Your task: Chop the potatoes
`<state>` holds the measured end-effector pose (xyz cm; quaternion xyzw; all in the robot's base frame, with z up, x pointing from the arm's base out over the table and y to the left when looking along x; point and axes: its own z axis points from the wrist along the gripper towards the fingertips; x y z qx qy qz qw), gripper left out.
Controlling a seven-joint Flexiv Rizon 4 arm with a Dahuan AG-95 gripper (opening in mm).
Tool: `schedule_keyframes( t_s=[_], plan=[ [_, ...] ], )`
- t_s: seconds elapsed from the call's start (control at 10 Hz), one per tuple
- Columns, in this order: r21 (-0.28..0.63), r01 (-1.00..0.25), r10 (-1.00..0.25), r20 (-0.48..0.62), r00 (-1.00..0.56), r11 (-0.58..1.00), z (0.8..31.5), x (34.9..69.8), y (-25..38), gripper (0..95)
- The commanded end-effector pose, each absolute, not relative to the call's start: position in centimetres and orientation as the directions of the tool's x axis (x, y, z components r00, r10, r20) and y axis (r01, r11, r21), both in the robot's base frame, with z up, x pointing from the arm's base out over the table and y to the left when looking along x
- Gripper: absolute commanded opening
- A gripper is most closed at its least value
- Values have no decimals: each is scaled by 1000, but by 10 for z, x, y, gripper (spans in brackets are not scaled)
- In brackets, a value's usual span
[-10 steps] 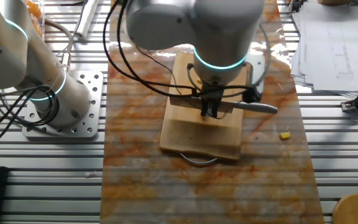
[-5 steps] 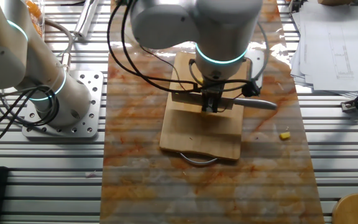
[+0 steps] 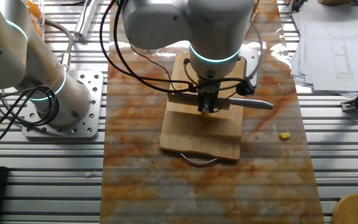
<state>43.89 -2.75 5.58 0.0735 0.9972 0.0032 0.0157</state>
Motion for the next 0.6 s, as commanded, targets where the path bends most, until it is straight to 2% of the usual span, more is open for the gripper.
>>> schedule_keyframes(
  t_s=[0.1, 0.6],
  plan=[
    [8, 142, 142, -32, -989, 990, 56, 438, -28, 0],
    [11, 130, 130, -34, -991, 991, 38, 443, -30, 0]
  ],
)
